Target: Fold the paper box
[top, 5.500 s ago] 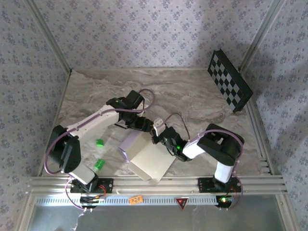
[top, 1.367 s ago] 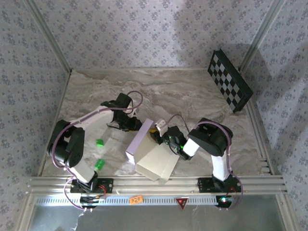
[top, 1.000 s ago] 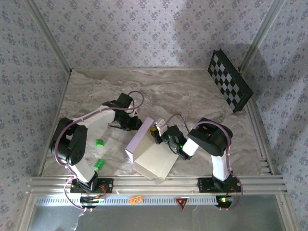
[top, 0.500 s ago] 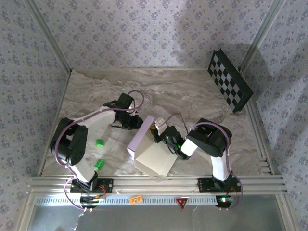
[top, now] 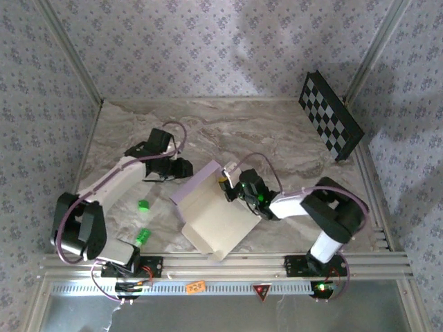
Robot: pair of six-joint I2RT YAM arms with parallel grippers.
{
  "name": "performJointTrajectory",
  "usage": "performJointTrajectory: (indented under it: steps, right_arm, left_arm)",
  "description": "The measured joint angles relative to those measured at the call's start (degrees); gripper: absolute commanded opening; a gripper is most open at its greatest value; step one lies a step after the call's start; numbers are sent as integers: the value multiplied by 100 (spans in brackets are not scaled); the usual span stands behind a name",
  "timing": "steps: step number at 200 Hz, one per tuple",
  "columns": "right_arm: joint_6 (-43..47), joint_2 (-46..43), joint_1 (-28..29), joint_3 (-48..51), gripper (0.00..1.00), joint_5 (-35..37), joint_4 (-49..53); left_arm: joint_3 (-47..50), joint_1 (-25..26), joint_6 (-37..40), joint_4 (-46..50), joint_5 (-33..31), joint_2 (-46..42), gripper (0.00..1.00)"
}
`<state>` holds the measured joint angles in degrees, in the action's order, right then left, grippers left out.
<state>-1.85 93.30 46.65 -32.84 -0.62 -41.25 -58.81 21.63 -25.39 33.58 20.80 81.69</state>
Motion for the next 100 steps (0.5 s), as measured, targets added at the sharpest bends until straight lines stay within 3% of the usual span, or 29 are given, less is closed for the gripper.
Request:
performJointTrajectory:
  steps: [48,100]
  right_arm:
    - [855,-715,-538,-1453,0,-785,3353]
    - [2328,-46,-964,-3733,0,-1152,7340]
  left_arm:
    - [-90,-365,243,398,92,-308,37]
    - [103,-365,328,472,107,-435,37]
